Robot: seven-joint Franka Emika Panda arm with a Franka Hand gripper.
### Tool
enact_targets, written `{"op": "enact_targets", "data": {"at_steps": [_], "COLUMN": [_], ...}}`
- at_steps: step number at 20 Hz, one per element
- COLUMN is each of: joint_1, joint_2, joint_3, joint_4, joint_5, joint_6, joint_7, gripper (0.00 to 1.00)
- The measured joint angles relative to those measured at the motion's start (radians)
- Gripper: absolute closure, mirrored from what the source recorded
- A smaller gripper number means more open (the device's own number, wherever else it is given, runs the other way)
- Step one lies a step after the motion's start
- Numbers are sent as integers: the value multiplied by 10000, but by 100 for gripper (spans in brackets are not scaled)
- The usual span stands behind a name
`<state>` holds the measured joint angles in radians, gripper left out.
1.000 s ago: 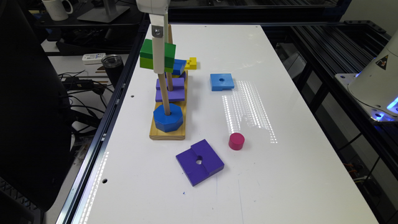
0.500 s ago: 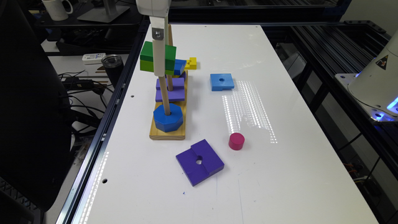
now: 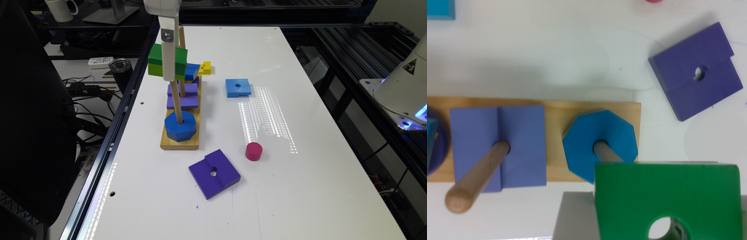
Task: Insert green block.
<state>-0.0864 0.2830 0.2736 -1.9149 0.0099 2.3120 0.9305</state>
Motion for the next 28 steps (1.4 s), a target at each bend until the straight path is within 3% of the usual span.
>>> {"op": "enact_targets", "data": {"at_steps": [4,7,12,20,28], "joint_1": [-27,-25,-16,-18,-84], "joint_2": [446,517,512,336,-22], "joint_3": [-62,-64,-42,24,18], "joint_4": [563,669,671,537,87], "joint_5": [-102,-120,-122,-122,-122], "joint_6": [-111,-180,-231,-654,-656], "joint_7": [-22,-21,-6,31,30], "gripper": [100,100,100,100,100]}}
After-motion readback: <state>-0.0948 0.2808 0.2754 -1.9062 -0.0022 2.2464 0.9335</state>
